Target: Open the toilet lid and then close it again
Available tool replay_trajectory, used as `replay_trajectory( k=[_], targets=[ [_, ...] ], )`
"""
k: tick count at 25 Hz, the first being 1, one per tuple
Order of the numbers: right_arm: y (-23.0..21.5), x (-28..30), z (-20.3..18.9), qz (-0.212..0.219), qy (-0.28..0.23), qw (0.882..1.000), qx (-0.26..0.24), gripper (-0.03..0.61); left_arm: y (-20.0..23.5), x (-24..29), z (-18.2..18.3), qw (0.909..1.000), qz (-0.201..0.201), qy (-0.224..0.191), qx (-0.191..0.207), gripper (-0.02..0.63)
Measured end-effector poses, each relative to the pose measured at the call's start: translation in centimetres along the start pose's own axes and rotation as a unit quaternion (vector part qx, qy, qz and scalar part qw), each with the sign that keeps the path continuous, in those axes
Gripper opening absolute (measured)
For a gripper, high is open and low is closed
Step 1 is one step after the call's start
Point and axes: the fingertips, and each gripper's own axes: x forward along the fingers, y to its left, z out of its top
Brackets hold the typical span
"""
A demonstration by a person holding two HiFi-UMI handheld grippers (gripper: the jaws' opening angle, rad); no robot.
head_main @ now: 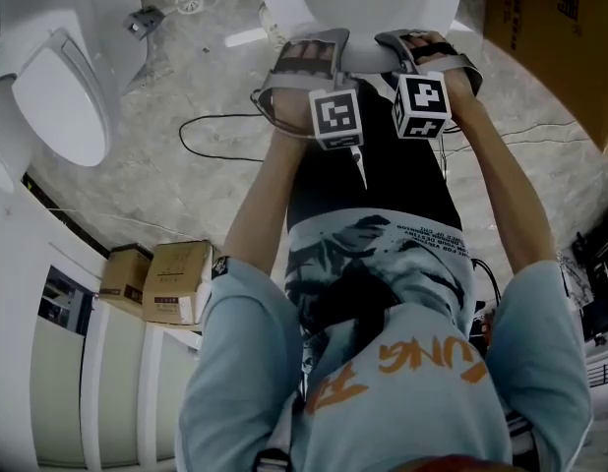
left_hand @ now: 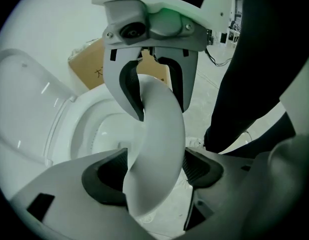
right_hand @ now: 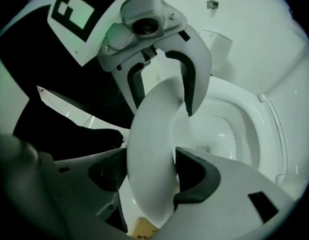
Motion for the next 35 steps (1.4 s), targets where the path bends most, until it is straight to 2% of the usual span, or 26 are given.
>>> replay_trajectory(
  k=[3,9,11,16,19,27,35],
  targets=[
    [-0.2,-2.0,0.7,0.003,-0.012,1.000,0.005,0.295,0.9,-1.5,0.2,0.9996,0.027,0.005,0.007,0.350],
    [-0.4,-6.8,2.4,-0.015,-0.023,1.000,0.015,0.288,1.6,-6.1,1.5,0.9993,0.032,-0.001,0.017,0.307],
    [-0.7,-8.8,2.8,-0.040,-0.024,0.999,0.015,0.276,2.3,-8.0,2.3,0.9990,0.041,-0.009,0.014,0.289],
    [-3.0,-13.4,3.6,-0.108,-0.028,0.993,0.030,0.254,5.6,-12.1,4.0,0.9970,0.067,-0.032,-0.022,0.266],
    [-3.7,-16.3,4.2,-0.140,-0.036,0.989,0.044,0.238,6.8,-14.4,4.6,0.9960,0.080,-0.036,-0.020,0.247],
    [-7.2,-23.8,5.3,-0.229,-0.070,0.965,0.111,0.202,12.1,-20.5,5.9,0.9876,0.137,-0.059,-0.050,0.235],
    [-12.6,-31.5,6.2,-0.317,-0.102,0.934,0.129,0.178,18.7,-25.8,8.3,0.9798,0.167,-0.100,-0.044,0.177]
  ],
)
